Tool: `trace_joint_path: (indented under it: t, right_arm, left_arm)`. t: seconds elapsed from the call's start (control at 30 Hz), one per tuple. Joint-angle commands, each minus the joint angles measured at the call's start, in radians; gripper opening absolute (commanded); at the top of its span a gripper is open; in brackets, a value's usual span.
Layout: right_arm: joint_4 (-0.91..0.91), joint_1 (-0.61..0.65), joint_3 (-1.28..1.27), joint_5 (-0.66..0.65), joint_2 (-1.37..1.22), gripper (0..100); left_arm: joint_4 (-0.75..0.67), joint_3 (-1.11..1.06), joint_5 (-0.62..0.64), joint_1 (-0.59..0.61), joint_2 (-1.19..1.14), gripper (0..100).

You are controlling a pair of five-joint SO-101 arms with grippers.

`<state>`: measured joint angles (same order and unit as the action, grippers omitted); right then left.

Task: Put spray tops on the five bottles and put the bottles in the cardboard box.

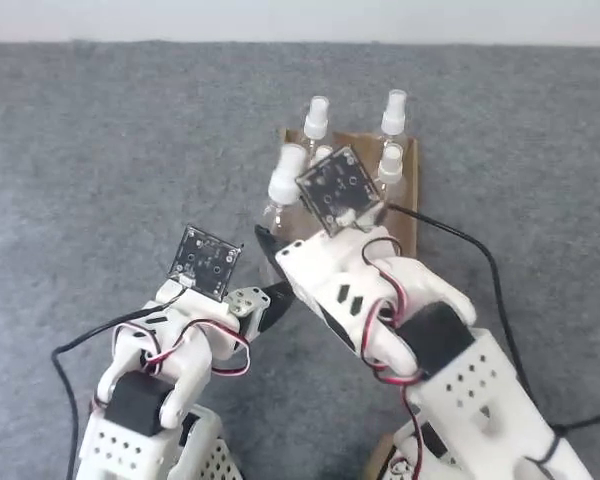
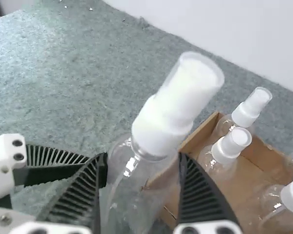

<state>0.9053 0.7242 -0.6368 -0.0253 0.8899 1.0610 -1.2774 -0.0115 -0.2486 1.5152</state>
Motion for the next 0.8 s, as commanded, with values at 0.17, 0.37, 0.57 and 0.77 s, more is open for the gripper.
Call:
trace_joint_path:
  t: [0.17,0.37,0.57,0.77]
  right_arm:
    - [-0.008,-0.182,0.06,-0.048,0.027,0.6]
    - [-0.222,-0.249,-0.137,-0.054,0.025,0.6]
    - [-0.426,-0.251,-0.305,-0.055,0.016,0.6]
    - [-0.492,-0.251,-0.359,-0.112,0.016,0.6]
  left_arm:
    - [-0.025,0.004,-0.021,0.081,0.005,26]
    - [-0.081,0.004,-0.064,0.252,0.005,5]
    - [-0.08,0.004,-0.063,0.264,0.005,1]
    - [-0.08,0.004,-0.068,0.264,0.005,1]
